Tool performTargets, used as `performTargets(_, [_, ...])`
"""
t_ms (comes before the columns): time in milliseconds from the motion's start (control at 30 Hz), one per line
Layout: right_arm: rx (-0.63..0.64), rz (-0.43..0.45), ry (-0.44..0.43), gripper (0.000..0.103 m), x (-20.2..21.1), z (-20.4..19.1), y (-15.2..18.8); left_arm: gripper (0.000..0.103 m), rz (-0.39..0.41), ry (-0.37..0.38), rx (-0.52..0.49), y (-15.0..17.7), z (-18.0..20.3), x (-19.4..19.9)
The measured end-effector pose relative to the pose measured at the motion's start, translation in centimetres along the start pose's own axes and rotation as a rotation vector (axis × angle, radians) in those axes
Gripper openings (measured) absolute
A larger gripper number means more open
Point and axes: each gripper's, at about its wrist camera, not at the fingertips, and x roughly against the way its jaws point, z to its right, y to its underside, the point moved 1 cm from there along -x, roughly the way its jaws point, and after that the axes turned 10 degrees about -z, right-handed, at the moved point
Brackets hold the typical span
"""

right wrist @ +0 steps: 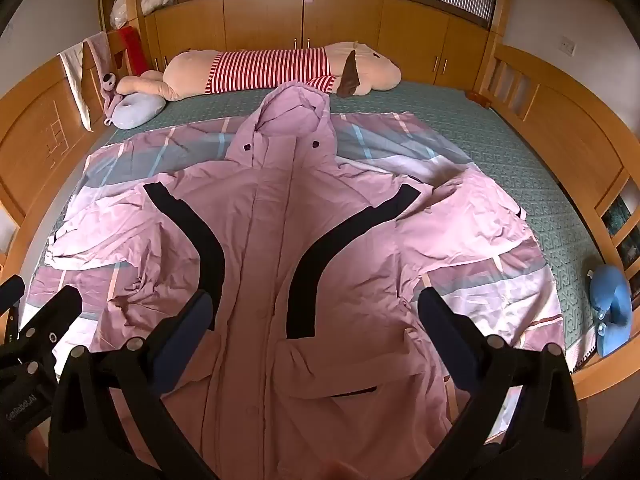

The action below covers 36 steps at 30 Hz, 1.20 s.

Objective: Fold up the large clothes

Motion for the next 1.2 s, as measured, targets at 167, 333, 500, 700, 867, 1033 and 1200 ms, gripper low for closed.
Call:
performTargets(167, [0.002,-0.002,-0.001,0.102,0.06,-0.13,0.05,0.101,-0.003,0.007,-0.004,0.08,-0.01,0.13])
performTargets(333, [0.001,0.000,-0.002,0.102,-0.16,-0.55,0.32,0.101,-0.008,-0.001,-0.001,0.12,-0.15,0.09])
performTargets(500, [0.002,-0.005,-0.006,0.102,-0.36,-0.40,0.45,0.101,-0.008,-0.001,-0.004,0.20,-0.07,0.19])
performTargets(700, [0.002,-0.007,-0.006,0.102,-0.39,-0.53,0.49,0.101,-0.010,-0.004,-0.003,0.11,-0.02,0.02])
performTargets(867, [0.003,-0.008,-0.008,0.102,-0.50,-0.59,0.54,0.101,-0.011,-0.004,-0.003,0.12,0.00,0.03])
performTargets(1033, [0.003,-0.009,-0.008,0.102,-0.49,-0.71,0.59,0.101,-0.012,-0.005,-0.004,0.07,0.00,0.00])
performTargets(1200, [0.004,-0.009,-0.008,0.102,-0.49,-0.76,0.66,0.101,-0.013,-0.006,-0.003,0.08,0.02,0.01])
